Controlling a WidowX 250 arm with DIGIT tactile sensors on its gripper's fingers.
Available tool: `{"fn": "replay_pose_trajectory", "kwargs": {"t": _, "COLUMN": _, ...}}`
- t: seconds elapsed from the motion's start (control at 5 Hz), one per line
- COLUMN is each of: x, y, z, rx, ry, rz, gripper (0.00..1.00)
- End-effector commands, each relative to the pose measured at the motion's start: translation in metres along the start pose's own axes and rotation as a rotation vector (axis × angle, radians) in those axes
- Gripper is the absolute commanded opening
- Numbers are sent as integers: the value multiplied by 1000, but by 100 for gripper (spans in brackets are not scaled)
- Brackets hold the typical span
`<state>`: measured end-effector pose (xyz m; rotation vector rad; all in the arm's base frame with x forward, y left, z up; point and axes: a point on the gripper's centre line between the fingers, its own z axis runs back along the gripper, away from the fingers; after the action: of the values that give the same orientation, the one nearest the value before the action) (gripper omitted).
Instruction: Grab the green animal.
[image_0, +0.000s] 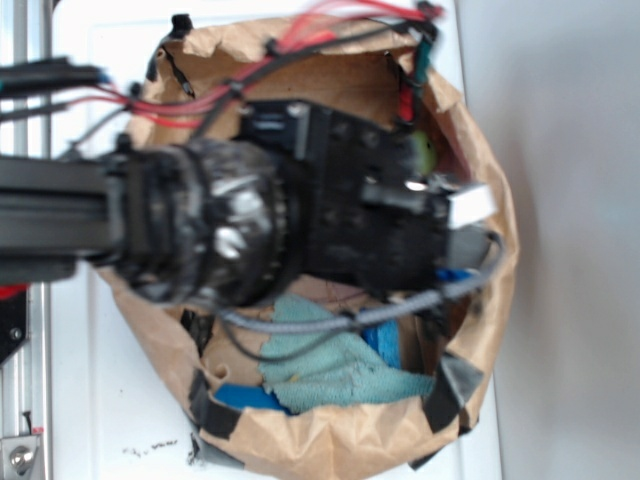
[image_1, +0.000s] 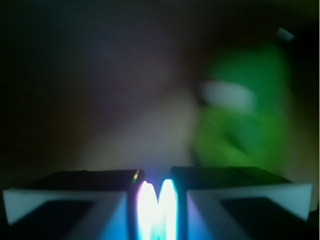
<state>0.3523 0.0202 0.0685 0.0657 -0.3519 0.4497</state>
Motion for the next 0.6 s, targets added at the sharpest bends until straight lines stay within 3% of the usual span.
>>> {"fn": "replay_pose_trajectory", "kwargs": {"t": 0.0, "x": 12, "y": 4, "z": 31, "rx": -69, "ry": -53, "rz": -12, "gripper": 100}}
{"fn": "replay_pose_trajectory", "kwargs": {"t": 0.4, "x": 5, "y": 9, "z": 36, "rx": -71, "ry": -26, "rz": -18, "gripper": 100}}
